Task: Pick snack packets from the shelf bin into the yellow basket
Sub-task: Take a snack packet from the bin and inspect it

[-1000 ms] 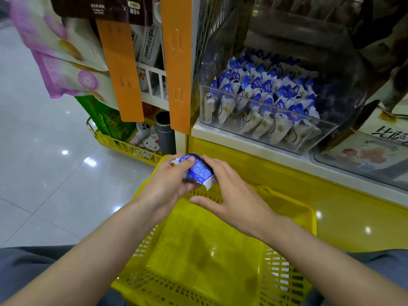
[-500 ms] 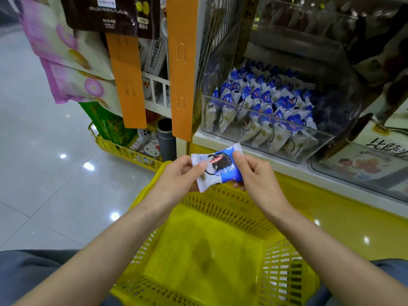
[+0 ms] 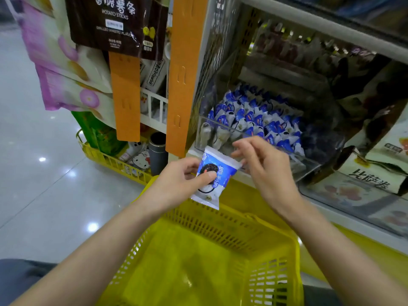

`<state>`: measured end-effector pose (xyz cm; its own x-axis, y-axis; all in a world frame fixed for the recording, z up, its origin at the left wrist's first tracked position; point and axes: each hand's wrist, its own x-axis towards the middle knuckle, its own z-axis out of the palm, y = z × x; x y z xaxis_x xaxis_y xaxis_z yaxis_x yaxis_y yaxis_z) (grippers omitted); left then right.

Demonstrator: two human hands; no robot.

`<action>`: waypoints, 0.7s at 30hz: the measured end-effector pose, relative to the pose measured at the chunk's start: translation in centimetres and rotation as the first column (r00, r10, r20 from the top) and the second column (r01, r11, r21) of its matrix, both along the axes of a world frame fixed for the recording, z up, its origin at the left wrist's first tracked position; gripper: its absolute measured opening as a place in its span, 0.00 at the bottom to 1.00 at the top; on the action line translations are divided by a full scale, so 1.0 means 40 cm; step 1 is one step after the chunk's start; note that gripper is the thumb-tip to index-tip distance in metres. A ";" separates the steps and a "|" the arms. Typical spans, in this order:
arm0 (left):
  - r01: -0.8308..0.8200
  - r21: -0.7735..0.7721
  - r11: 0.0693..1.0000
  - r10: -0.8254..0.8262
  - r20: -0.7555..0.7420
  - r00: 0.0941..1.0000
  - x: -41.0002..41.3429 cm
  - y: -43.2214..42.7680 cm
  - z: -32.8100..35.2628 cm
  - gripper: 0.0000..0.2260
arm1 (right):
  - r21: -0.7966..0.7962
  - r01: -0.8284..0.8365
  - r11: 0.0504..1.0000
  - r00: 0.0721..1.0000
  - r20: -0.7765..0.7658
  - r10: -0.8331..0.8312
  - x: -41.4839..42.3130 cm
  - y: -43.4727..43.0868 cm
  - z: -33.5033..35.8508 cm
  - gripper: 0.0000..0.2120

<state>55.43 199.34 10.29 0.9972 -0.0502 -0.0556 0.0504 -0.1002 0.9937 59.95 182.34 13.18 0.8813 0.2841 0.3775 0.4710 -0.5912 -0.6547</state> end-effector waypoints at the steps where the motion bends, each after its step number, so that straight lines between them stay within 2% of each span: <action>1: -0.044 -0.022 0.999 0.044 0.007 0.999 0.006 0.002 -0.002 0.03 | 0.058 0.047 0.997 0.999 0.015 -0.048 0.026 -0.010 0.021 0.08; 3: -0.100 -0.067 0.993 0.101 0.002 0.995 0.016 0.003 0.000 0.05 | 0.119 0.090 0.989 0.996 -0.018 -0.089 0.074 -0.024 0.056 0.04; 4: -0.117 -0.084 0.990 0.117 -0.005 0.993 0.021 0.002 0.001 0.07 | 0.086 0.099 0.991 0.995 -0.018 -0.097 0.096 -0.027 0.068 0.04; 7: -0.154 -0.126 0.980 0.154 -0.014 0.988 0.029 0.000 0.003 0.08 | -0.144 0.166 0.976 0.986 0.046 -0.161 0.167 -0.028 0.094 0.03; 9: -0.172 -0.133 0.976 0.171 -0.020 0.985 0.035 -0.002 0.006 0.08 | -0.315 0.181 0.932 0.977 -0.050 -0.207 0.213 -0.028 0.104 0.06; 12: -0.174 -0.142 0.974 0.173 -0.019 0.985 0.043 -0.006 0.011 0.10 | -0.517 0.098 0.850 0.945 -0.220 -0.243 0.249 -0.032 0.102 0.12; 17: -0.167 -0.149 0.975 0.163 -0.037 0.986 0.051 -0.011 0.017 0.14 | -0.541 0.089 0.836 0.936 -0.241 -0.255 0.266 -0.014 0.097 0.14; 21: -0.177 -0.160 0.971 0.173 -0.040 0.984 0.053 -0.014 0.017 0.13 | -0.450 0.075 0.890 0.907 -0.341 -0.248 0.265 -0.001 0.085 0.13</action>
<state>57.53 198.77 10.99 0.9897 0.1142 -0.0867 0.0785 0.0747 0.9941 70.53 182.29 16.58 0.9770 0.1783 -0.1166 0.1111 -0.8935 -0.4351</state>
